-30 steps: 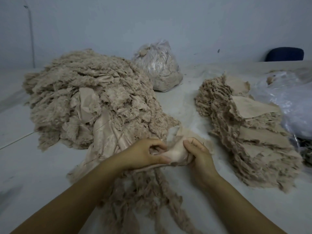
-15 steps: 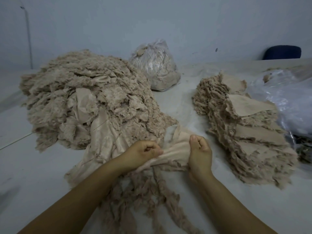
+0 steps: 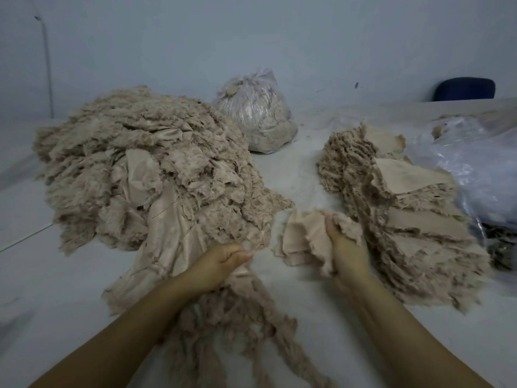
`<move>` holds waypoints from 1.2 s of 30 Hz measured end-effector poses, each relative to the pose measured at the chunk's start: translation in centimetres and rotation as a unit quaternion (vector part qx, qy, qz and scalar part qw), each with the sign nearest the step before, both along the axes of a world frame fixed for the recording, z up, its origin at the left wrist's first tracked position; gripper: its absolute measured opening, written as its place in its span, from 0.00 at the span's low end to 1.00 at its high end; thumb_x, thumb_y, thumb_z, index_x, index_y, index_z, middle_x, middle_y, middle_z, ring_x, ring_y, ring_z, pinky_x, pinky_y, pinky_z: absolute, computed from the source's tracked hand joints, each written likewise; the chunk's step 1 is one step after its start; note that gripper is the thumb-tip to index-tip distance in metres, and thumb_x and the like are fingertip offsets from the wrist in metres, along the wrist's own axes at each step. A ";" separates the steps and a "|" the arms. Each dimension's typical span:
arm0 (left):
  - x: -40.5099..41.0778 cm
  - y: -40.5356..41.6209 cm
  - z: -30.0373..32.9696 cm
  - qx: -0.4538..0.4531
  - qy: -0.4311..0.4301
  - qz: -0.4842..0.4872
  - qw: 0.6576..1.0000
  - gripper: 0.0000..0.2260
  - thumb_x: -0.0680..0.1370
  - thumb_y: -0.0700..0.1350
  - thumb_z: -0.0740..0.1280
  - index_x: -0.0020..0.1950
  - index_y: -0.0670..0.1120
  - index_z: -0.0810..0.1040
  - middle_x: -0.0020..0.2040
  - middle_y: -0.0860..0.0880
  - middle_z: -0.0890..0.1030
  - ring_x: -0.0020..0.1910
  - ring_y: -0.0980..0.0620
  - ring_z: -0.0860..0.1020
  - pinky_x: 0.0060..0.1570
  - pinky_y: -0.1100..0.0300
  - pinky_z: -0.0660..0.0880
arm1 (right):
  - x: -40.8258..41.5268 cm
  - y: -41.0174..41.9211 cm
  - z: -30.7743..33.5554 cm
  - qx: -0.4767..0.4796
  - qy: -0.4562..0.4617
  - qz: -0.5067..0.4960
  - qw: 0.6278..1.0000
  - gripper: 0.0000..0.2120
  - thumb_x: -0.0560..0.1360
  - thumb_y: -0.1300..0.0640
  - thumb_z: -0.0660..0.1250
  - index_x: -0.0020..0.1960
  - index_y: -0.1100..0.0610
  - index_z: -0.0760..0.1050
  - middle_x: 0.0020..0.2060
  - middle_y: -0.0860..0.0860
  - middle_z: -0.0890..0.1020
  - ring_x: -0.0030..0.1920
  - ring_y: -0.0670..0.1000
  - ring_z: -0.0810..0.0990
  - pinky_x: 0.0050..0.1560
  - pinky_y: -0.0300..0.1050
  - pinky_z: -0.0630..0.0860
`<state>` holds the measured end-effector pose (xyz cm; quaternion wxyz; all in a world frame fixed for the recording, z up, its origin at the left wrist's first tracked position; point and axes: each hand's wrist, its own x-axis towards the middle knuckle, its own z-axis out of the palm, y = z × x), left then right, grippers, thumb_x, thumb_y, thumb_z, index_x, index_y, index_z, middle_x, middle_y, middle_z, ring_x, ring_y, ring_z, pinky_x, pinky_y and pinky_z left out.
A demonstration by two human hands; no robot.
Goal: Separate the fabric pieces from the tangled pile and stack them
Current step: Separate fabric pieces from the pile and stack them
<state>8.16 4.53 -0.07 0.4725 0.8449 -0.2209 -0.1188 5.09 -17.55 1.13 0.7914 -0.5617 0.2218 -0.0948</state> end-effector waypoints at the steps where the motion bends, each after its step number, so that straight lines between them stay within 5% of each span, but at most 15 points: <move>1: 0.0 0.2 0.1 0.018 0.013 -0.009 1.000 0.16 0.79 0.50 0.60 0.35 0.43 0.73 0.33 0.45 0.70 0.33 0.52 0.70 0.35 0.63 0.66 | 0.0 -0.1 0.1 -0.023 0.001 0.033 0.999 0.17 0.77 0.49 0.67 0.60 0.59 0.76 0.50 0.54 0.82 0.43 0.50 0.80 0.38 0.42 0.76; 4: -0.1 -1.5 1.2 -0.016 0.060 -0.010 0.998 0.21 0.74 0.64 0.62 0.49 0.48 0.80 0.44 0.52 0.82 0.43 0.59 0.79 0.46 0.68 0.73 | -0.4 1.4 0.0 -0.116 -0.016 0.107 0.987 0.12 0.74 0.52 0.71 0.50 0.60 0.81 0.39 0.52 0.85 0.39 0.48 0.83 0.35 0.37 0.77; 8: 0.0 -5.1 2.2 -0.074 0.110 0.046 0.990 0.33 0.63 0.64 0.72 0.64 0.52 0.72 0.57 0.55 0.76 0.57 0.58 0.75 0.58 0.65 0.73 | -1.2 2.8 0.0 -0.265 -0.064 0.244 0.931 0.08 0.75 0.57 0.69 0.52 0.50 0.83 0.47 0.49 0.86 0.51 0.48 0.83 0.53 0.46 0.79; 10: 0.1 -6.1 2.0 -0.074 0.058 0.062 0.994 0.18 0.70 0.55 0.74 0.55 0.52 0.76 0.50 0.56 0.77 0.50 0.59 0.76 0.49 0.71 0.73 | -1.2 3.0 0.0 -0.287 -0.061 0.243 0.925 0.07 0.74 0.57 0.69 0.49 0.50 0.83 0.44 0.50 0.86 0.48 0.49 0.84 0.50 0.48 0.80; 12: -0.1 -6.8 2.2 -0.097 0.001 0.085 0.992 0.03 0.77 0.45 0.68 0.43 0.49 0.76 0.39 0.55 0.77 0.41 0.56 0.75 0.41 0.67 0.72 | -1.2 3.0 0.0 -0.276 -0.057 0.217 0.935 0.05 0.74 0.56 0.70 0.48 0.55 0.81 0.41 0.52 0.85 0.44 0.52 0.84 0.45 0.51 0.80; 15: 0.1 -7.0 2.8 -0.146 -0.027 0.157 0.976 0.12 0.81 0.47 0.59 0.40 0.48 0.75 0.35 0.53 0.76 0.36 0.54 0.74 0.37 0.62 0.70 | -1.2 2.6 -0.2 -0.256 -0.075 0.195 0.944 0.11 0.75 0.53 0.70 0.47 0.61 0.75 0.36 0.53 0.80 0.35 0.52 0.78 0.35 0.48 0.74; 19: -0.5 -7.1 3.4 -0.159 0.075 0.097 0.980 0.28 0.71 0.67 0.59 0.58 0.46 0.77 0.51 0.52 0.81 0.46 0.61 0.79 0.46 0.65 0.74 | -1.2 2.6 -0.1 -0.189 -0.080 0.137 0.969 0.15 0.78 0.50 0.66 0.41 0.60 0.75 0.33 0.56 0.78 0.34 0.53 0.76 0.35 0.47 0.72; 23: -0.8 -7.2 3.5 -0.224 0.051 0.142 0.963 0.11 0.78 0.47 0.66 0.44 0.39 0.78 0.37 0.45 0.80 0.34 0.52 0.78 0.34 0.63 0.73 | -1.3 2.6 -0.2 -0.204 -0.078 0.095 0.971 0.17 0.77 0.47 0.65 0.33 0.55 0.73 0.26 0.47 0.75 0.28 0.46 0.72 0.28 0.38 0.67; 27: 0.0 -6.6 3.9 -0.238 0.037 0.182 0.953 0.13 0.81 0.47 0.61 0.37 0.47 0.75 0.29 0.53 0.76 0.28 0.56 0.72 0.30 0.63 0.69 | -2.2 2.1 -1.2 -0.259 -0.092 0.090 0.957 0.19 0.77 0.50 0.65 0.30 0.54 0.68 0.22 0.43 0.71 0.25 0.39 0.70 0.28 0.32 0.66; 36: 1.0 -6.3 4.7 -0.253 -0.017 0.221 0.942 0.13 0.82 0.45 0.58 0.40 0.42 0.72 0.35 0.44 0.72 0.36 0.50 0.70 0.39 0.57 0.68 | -2.7 -0.8 -2.7 -0.339 -0.051 0.046 0.938 0.20 0.76 0.48 0.64 0.30 0.58 0.68 0.22 0.45 0.71 0.27 0.45 0.70 0.32 0.41 0.66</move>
